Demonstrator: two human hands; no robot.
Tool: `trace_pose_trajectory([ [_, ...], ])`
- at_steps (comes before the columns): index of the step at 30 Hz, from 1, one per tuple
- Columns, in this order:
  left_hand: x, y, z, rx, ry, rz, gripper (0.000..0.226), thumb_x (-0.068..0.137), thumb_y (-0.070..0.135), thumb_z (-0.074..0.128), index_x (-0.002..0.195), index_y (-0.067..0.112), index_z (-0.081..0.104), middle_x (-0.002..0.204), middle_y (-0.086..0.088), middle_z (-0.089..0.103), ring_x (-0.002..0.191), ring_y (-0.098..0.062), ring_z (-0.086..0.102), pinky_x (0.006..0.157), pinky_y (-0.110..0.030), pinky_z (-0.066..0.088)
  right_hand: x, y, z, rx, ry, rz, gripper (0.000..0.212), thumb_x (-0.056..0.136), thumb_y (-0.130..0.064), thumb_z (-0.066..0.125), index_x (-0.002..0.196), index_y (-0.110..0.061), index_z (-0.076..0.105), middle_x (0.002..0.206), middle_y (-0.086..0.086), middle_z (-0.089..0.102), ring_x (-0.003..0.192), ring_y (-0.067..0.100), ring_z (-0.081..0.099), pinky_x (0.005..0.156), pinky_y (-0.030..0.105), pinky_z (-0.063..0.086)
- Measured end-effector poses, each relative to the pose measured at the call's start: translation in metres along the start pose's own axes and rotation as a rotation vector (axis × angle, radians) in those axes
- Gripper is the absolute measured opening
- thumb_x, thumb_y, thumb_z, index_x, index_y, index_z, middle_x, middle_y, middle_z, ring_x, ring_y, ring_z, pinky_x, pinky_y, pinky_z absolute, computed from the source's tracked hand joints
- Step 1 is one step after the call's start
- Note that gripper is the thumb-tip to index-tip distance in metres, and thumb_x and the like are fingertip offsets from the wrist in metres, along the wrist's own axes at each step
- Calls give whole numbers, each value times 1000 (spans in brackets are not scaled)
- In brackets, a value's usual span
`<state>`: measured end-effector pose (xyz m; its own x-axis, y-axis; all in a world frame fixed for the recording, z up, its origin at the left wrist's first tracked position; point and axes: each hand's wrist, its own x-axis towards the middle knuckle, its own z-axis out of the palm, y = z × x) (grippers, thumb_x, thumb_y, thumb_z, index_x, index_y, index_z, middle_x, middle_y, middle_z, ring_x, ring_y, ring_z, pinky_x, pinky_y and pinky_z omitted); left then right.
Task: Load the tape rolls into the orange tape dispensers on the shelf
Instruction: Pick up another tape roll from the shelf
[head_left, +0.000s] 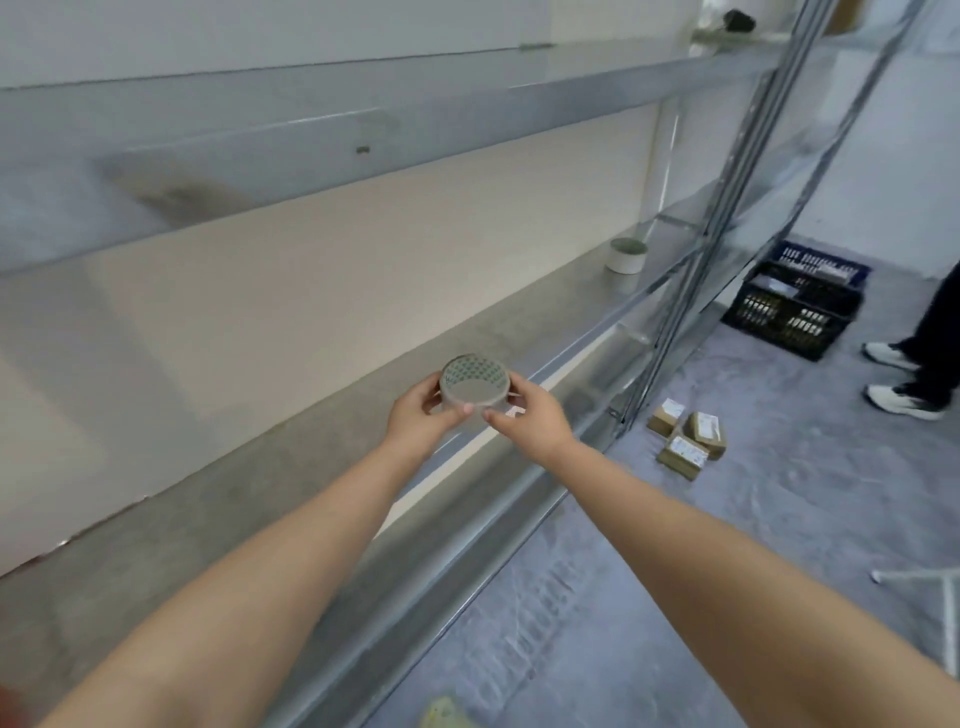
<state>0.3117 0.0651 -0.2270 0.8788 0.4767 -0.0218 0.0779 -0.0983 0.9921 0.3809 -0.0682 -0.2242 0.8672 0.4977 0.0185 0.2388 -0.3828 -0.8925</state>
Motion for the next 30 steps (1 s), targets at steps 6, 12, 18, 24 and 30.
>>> trace_pose_trajectory([
  [6, 53, 3, 63, 26, -32, 17, 58, 72, -1, 74, 126, 5, 54, 119, -6, 60, 105, -12, 53, 78, -9, 38, 38, 31, -52, 41, 76, 15, 44, 76, -8, 68, 117, -14, 57, 110, 5, 65, 103, 20, 59, 84, 19, 43],
  [12, 111, 13, 116, 50, -20, 24, 59, 70, 3, 77, 124, 5, 56, 123, -10, 63, 104, -12, 54, 86, -19, 40, 85, 49, -97, 71, 144, 39, 48, 73, -16, 74, 118, -16, 57, 108, -4, 62, 101, 11, 54, 87, 23, 42],
  [18, 163, 27, 147, 75, -59, 59, 52, 72, 6, 76, 121, 8, 59, 118, -6, 63, 101, -10, 55, 75, -7, 43, 133, 61, -132, 82, 160, 31, 48, 75, -11, 71, 120, -14, 55, 120, 5, 62, 111, 17, 55, 91, 22, 41],
  [24, 205, 33, 181, 100, -86, 57, 48, 74, 8, 74, 120, 8, 59, 119, -8, 65, 102, -11, 57, 88, -23, 43, 174, 80, -165, 88, 179, 39, 52, 74, -13, 71, 122, -18, 52, 120, 1, 62, 114, 15, 54, 97, 26, 44],
  [30, 233, 31, 216, 81, -44, 4, 48, 76, 7, 72, 122, 6, 59, 121, -10, 64, 111, -19, 59, 94, -27, 46, 215, 105, -191, 60, 134, 34, 56, 73, -17, 74, 123, -20, 50, 119, -5, 60, 114, 13, 52, 98, 25, 41],
])
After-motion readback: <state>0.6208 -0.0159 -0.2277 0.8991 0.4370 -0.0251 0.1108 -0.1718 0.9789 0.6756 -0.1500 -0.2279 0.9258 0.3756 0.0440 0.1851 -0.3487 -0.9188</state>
